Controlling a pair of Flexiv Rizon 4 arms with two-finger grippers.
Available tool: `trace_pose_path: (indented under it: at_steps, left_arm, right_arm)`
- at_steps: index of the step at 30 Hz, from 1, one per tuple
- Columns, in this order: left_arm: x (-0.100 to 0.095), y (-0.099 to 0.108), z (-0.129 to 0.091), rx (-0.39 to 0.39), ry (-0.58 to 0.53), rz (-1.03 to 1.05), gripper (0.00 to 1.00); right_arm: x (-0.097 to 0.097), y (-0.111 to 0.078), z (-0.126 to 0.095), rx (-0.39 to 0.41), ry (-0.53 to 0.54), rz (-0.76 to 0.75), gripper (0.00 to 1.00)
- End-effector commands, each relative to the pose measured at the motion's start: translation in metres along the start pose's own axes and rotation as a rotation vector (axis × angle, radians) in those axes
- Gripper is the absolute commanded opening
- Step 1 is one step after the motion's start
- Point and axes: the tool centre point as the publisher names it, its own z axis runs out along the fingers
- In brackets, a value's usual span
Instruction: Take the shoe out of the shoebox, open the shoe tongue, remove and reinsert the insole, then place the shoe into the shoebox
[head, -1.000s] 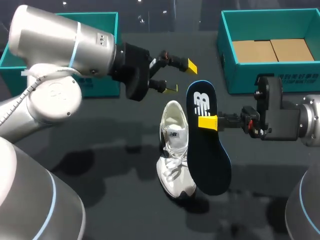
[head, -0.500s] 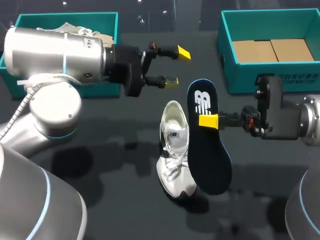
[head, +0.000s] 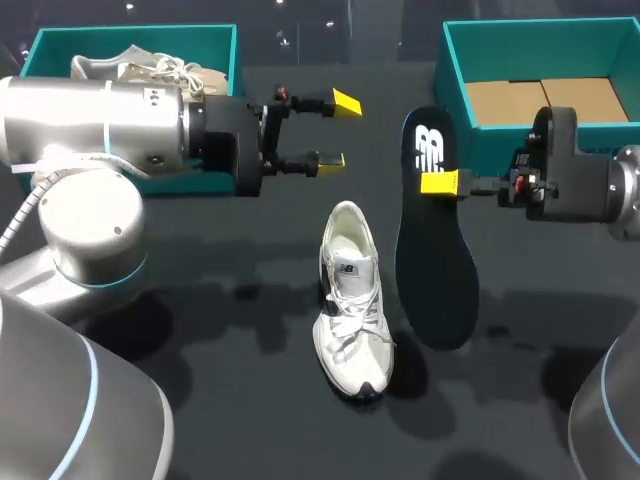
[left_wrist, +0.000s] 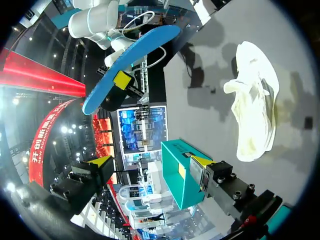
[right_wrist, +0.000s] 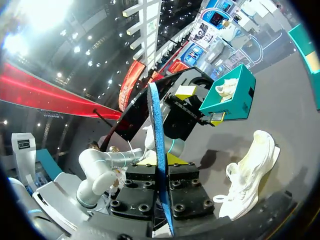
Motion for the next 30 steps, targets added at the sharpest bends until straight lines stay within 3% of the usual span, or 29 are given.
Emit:
trace_pose_path:
  at_steps: [1,5,10,14,26,30]
  left_arm:
    - [-0.001,0.001,-0.003,0.006,0.004,0.001,1.0]
    - [-0.001,0.001,-0.003,0.006,0.004,0.001,1.0]
    - [-0.001,0.001,-0.003,0.006,0.004,0.001,1.0]
    - [-0.001,0.001,-0.003,0.006,0.004,0.001,1.0]
    - [0.002,0.001,0.0,0.017,-0.014,-0.02,1.0]
    - [0.004,0.001,0.002,0.036,-0.034,-0.044,1.0]
  right_arm:
    - [-0.025,0.011,0.011,0.032,0.034,0.002,0.0]
    - [-0.025,0.011,0.011,0.032,0.034,0.002,0.0]
    - [-0.054,0.035,0.007,-0.021,0.0,0.164,0.0]
    - [-0.075,0.055,0.004,-0.111,-0.006,0.259,0.0]
    - [-0.075,0.055,0.004,-0.111,-0.006,0.259,0.0]
    - [-0.094,0.069,0.015,-0.04,0.024,0.35,0.0]
